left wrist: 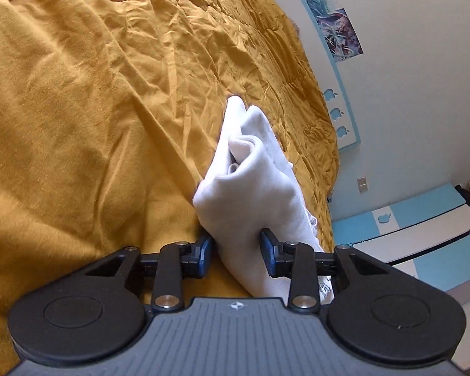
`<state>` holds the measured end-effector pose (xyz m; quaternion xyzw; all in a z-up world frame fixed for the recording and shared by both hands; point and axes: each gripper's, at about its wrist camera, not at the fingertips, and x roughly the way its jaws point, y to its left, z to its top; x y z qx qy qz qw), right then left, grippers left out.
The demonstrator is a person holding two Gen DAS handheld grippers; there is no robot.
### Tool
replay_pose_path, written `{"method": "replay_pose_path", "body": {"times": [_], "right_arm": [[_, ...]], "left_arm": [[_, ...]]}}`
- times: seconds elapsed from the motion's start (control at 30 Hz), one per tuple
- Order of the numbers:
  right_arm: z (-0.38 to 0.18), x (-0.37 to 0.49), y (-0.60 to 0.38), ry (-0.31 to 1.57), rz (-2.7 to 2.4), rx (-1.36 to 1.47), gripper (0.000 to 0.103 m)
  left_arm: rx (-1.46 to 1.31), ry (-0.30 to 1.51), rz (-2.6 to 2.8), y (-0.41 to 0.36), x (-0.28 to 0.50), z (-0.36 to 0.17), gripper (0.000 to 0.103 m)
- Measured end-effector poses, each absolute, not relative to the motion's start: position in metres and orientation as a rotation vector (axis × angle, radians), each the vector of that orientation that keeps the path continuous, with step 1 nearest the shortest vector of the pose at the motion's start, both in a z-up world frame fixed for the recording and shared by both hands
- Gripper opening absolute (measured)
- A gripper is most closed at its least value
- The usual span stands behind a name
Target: Fold small clothes
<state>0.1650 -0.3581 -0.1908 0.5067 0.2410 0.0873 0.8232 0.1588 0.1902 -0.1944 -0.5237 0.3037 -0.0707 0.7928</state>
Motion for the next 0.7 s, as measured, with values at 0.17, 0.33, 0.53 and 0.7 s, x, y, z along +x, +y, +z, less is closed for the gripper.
{"method": "replay_pose_path", "body": {"times": [0.17, 0.33, 0.53, 0.7], "right_arm": [[-0.204, 0.165, -0.362, 0.493, 0.108, 1.124, 0.020], [-0.194, 0.155, -0.364, 0.418, 0.159, 1.136, 0.011], [-0.188, 0.145, -0.365, 0.408, 0.170, 1.178, 0.011], [-0.180, 0.129, -0.366, 0.381, 0.209, 1.239, 0.011]], "left_arm": [[-1.122, 0.624, -0.196, 0.193, 0.163, -0.195, 0.009], [-1.012, 0.578, -0.209, 0.181, 0.150, -0.172, 0.007], [-1.004, 0.564, -0.234, 0.180, 0.136, -0.158, 0.007], [-1.011, 0.542, -0.253, 0.189, 0.117, -0.147, 0.005]]}}
